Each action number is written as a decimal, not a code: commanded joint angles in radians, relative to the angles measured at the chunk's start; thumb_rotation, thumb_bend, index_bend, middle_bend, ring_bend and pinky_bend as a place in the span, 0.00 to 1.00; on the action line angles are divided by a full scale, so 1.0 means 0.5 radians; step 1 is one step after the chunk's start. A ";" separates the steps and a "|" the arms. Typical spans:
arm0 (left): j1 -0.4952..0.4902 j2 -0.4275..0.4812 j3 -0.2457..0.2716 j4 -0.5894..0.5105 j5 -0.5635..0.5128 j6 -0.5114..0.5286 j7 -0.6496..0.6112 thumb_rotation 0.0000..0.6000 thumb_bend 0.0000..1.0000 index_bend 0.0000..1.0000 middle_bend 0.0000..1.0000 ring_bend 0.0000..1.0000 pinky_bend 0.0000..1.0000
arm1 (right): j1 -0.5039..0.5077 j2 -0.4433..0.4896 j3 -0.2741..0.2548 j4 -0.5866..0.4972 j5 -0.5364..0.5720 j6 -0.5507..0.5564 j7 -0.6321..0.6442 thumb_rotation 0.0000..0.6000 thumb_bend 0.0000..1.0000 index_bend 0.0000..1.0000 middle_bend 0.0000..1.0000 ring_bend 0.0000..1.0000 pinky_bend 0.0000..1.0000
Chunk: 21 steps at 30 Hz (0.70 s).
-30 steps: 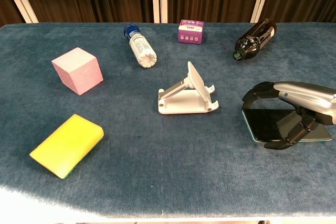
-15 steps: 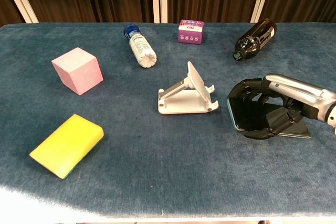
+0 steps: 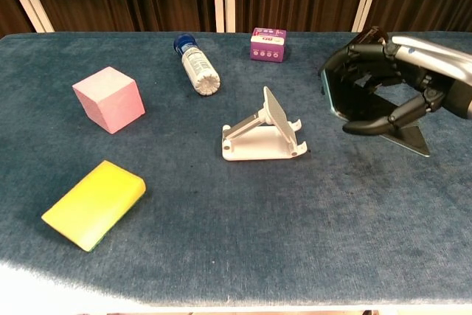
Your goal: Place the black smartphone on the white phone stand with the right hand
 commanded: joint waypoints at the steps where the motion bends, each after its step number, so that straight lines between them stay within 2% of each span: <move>1: -0.006 0.006 -0.003 -0.013 -0.002 -0.004 0.013 1.00 0.11 0.27 0.24 0.13 0.00 | 0.081 -0.052 0.091 0.055 -0.030 0.082 0.240 1.00 0.50 0.59 0.42 0.37 0.53; 8: -0.011 0.017 -0.004 -0.051 -0.020 -0.015 0.055 1.00 0.11 0.27 0.24 0.13 0.00 | 0.185 -0.369 0.176 0.377 0.005 0.158 0.629 1.00 0.50 0.58 0.42 0.37 0.53; 13: -0.014 0.026 -0.006 -0.072 -0.028 -0.018 0.078 1.00 0.11 0.27 0.24 0.13 0.00 | 0.231 -0.555 0.188 0.594 0.030 0.184 0.854 1.00 0.50 0.56 0.42 0.36 0.51; 21: -0.018 0.033 -0.008 -0.091 -0.038 -0.021 0.099 1.00 0.11 0.27 0.24 0.13 0.00 | 0.286 -0.720 0.156 0.865 -0.006 0.250 1.058 1.00 0.50 0.50 0.42 0.33 0.49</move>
